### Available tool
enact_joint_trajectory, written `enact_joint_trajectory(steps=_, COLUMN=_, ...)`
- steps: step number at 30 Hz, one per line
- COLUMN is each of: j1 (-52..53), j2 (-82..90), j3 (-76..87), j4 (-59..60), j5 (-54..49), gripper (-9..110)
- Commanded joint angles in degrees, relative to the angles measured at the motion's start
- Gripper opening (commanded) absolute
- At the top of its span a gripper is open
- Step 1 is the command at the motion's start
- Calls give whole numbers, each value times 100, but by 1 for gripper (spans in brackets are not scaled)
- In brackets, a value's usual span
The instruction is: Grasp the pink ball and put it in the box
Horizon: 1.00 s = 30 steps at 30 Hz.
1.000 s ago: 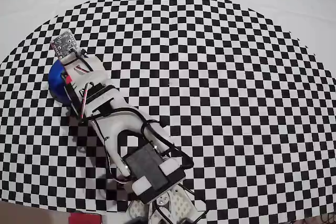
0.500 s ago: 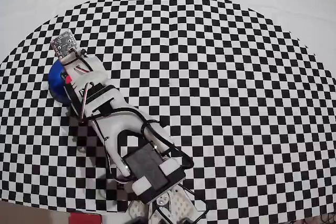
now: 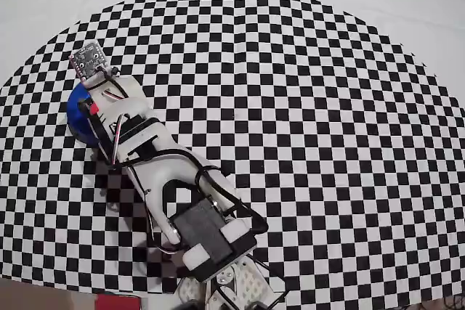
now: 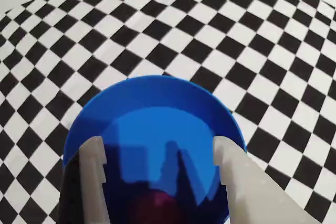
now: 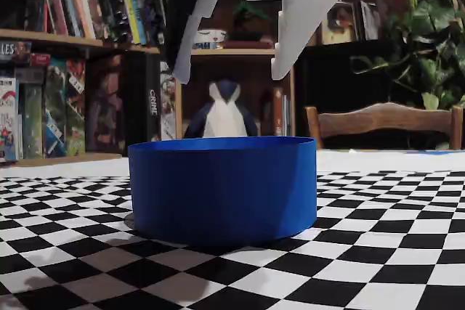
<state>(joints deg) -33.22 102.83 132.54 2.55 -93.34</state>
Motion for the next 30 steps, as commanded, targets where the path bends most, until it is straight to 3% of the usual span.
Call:
enact_joint_trajectory(steps=1, j1=44, j2=185, j3=-167, j4=-105, j5=26, gripper=23)
enact_joint_trajectory(steps=5, j1=114, j2=404, j3=-123, j4=-158, j5=492, gripper=23)
enact_joint_trajectory(steps=13, j1=422, j2=1055, j3=-70, j4=-439, j5=2610, gripper=23)
enact_joint_trajectory(steps=30, j1=2997, j2=2531, j3=923, j4=-853, j5=7093, gripper=22)
